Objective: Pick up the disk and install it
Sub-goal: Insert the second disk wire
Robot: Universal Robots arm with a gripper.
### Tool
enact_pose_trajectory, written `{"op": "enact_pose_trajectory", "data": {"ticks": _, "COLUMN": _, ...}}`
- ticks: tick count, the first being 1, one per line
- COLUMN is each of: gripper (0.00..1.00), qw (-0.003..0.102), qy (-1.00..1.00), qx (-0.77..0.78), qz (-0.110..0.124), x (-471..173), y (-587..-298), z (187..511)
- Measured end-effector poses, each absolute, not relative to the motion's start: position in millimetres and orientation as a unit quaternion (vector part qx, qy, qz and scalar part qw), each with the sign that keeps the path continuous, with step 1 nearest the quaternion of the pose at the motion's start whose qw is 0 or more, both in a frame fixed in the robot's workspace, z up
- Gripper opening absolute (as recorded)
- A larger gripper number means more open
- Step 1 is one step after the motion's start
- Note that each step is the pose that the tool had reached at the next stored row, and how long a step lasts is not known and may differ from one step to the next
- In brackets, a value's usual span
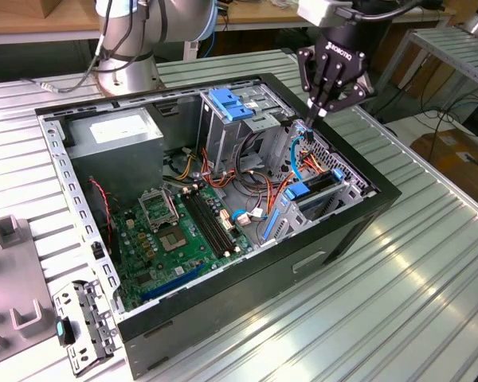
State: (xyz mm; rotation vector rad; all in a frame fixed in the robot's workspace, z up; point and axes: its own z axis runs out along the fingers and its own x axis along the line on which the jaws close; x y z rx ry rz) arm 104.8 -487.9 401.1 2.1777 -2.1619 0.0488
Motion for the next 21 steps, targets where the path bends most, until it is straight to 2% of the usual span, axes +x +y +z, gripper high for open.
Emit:
{"op": "enact_pose_trajectory", "data": {"ticks": 7, "gripper": 0.11, "qw": 0.06, "qy": -0.703, "qx": 0.708, "qz": 0.038, "x": 105, "y": -482, "z": 394}}
{"op": "enact_pose_trajectory", "data": {"ticks": 8, "gripper": 0.17, "qw": 0.062, "qy": -0.703, "qx": 0.707, "qz": 0.041, "x": 105, "y": -481, "z": 393}}
{"op": "enact_pose_trajectory", "data": {"ticks": 9, "gripper": 0.17, "qw": 0.063, "qy": -0.703, "qx": 0.707, "qz": 0.042, "x": 105, "y": -480, "z": 393}}
{"op": "enact_pose_trajectory", "data": {"ticks": 10, "gripper": 0.24, "qw": 0.064, "qy": -0.703, "qx": 0.707, "qz": 0.043, "x": 105, "y": -479, "z": 392}}
{"op": "enact_pose_trajectory", "data": {"ticks": 15, "gripper": 0.24, "qw": 0.07, "qy": -0.702, "qx": 0.707, "qz": 0.048, "x": 105, "y": -470, "z": 390}}
{"op": "enact_pose_trajectory", "data": {"ticks": 20, "gripper": 0.25, "qw": 0.086, "qy": -0.701, "qx": 0.705, "qz": 0.065, "x": 105, "y": -464, "z": 386}}
{"op": "enact_pose_trajectory", "data": {"ticks": 21, "gripper": 0.32, "qw": 0.089, "qy": -0.701, "qx": 0.704, "qz": 0.068, "x": 105, "y": -462, "z": 385}}
